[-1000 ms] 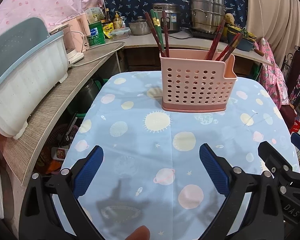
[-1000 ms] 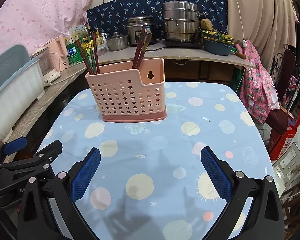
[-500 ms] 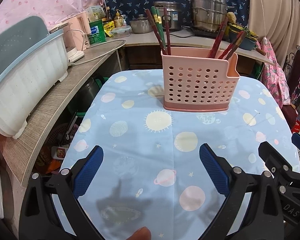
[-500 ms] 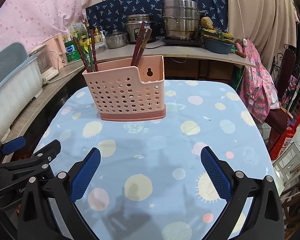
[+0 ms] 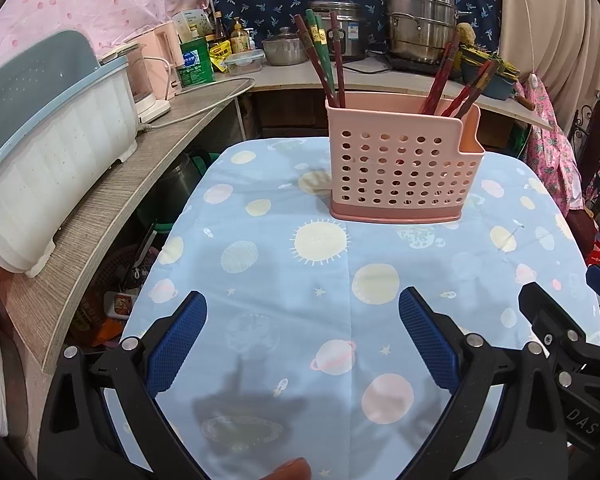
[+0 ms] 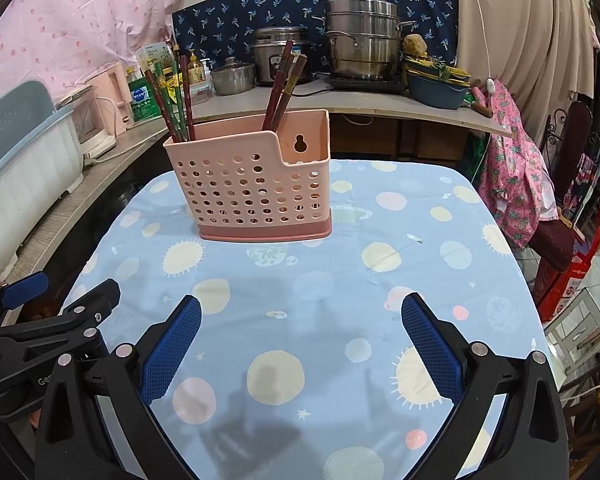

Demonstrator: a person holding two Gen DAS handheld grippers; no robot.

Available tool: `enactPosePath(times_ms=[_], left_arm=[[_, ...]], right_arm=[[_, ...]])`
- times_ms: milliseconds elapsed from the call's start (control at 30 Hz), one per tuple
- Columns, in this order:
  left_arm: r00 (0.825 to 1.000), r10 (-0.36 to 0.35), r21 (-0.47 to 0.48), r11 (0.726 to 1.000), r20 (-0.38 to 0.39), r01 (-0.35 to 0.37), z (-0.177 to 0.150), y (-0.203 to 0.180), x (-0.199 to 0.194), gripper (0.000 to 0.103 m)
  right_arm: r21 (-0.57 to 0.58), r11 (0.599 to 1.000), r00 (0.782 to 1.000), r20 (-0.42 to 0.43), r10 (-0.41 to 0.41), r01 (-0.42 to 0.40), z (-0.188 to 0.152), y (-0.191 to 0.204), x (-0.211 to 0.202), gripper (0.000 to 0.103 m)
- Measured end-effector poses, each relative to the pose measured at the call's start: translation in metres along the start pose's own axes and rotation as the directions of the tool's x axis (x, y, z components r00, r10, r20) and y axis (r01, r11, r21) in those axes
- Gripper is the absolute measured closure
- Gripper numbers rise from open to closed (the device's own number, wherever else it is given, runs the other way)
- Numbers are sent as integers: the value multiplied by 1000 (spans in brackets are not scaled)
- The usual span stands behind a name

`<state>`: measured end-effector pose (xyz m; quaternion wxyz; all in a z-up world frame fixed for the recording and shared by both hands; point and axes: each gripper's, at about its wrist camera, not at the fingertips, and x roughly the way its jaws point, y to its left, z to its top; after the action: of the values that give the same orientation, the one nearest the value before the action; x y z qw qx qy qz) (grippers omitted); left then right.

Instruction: Organize utensils

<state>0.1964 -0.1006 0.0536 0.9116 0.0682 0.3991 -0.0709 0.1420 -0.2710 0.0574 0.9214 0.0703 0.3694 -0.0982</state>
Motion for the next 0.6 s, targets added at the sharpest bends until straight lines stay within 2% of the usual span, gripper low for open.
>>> enactPosePath(times_ms=[600], left_arm=[[1000, 6, -4, 1000, 0, -6, 0, -1, 2, 11]], right_arm=[[1, 1000, 1000, -1, 2, -2, 0, 0, 0, 6]])
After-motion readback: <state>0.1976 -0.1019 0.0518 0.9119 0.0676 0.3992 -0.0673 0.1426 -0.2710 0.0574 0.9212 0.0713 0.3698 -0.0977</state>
